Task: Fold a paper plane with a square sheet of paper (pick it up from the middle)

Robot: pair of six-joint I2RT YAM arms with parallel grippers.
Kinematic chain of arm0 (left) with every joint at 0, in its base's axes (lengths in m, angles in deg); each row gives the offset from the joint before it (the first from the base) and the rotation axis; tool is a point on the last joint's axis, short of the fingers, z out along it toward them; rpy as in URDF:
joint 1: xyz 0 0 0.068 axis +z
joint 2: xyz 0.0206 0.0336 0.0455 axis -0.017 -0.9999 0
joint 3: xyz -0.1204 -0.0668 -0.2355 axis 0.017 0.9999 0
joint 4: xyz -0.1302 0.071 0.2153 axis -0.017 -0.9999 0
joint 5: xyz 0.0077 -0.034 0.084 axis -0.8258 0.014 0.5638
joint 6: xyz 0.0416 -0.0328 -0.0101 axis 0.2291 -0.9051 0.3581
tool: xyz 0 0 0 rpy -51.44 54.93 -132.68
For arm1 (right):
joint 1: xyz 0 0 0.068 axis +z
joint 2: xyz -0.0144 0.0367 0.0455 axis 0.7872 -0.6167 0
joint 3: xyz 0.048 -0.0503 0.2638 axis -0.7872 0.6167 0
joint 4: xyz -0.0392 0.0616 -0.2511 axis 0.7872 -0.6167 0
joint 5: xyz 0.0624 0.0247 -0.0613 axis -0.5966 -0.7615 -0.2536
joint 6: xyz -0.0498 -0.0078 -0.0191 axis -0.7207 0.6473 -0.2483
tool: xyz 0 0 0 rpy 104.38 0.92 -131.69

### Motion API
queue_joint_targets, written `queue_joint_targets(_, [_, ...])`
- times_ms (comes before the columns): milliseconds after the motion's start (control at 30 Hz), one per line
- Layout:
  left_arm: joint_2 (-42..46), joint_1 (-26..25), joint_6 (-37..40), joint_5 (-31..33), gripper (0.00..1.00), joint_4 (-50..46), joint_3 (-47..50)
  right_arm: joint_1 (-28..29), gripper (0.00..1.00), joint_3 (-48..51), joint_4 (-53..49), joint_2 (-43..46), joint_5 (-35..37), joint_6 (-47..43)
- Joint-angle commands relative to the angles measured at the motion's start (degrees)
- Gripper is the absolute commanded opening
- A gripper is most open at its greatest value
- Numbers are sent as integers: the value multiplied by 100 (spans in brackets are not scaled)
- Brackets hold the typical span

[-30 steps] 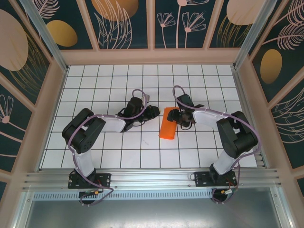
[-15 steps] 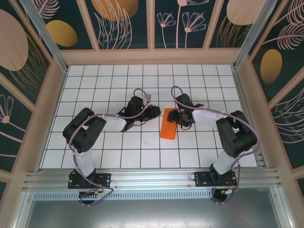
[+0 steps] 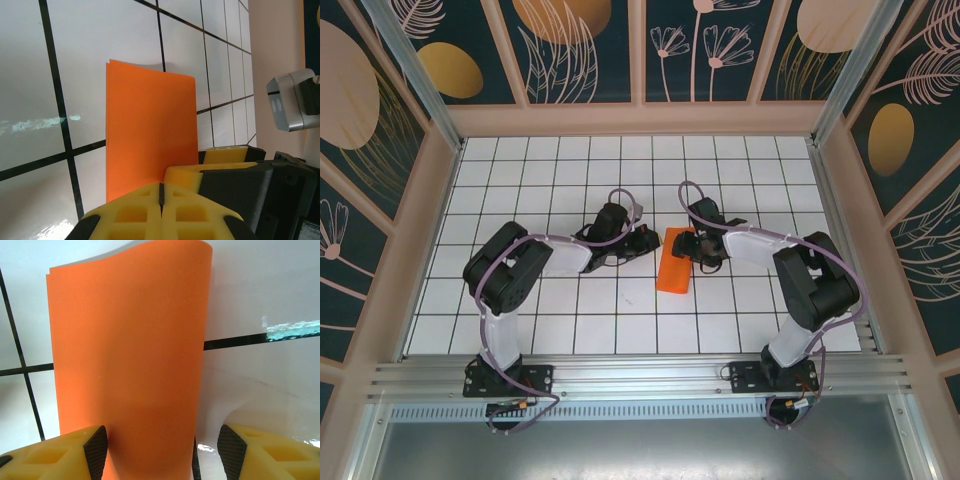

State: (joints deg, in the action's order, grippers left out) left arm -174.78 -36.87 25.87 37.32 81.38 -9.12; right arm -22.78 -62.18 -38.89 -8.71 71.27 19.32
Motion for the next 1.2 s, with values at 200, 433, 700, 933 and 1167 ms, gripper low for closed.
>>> queue_joint_targets(200, [-499, -135, 237, -303, 0, -777, -695, 13, 65, 123, -108, -242, 201, 64])
queue_joint_targets(433, [-745, -229, 598, 24, 0, -1715, -1166, 21, 65, 182, -35, -245, 158, 117])
queue_joint_targets(700, [-831, -245, 807, 336, 0, -2237, -1380, 30, 65, 212, 50, -275, 113, 162])
queue_joint_targets(933, [-1017, -276, 958, 360, 0, -2488, -1495, 47, 66, 170, 80, -273, 10, 188])
queue_joint_targets(1167, [-1036, -284, 1021, 369, 0, -2519, -1390, -57, 68, 9, 19, 451, -146, 241])
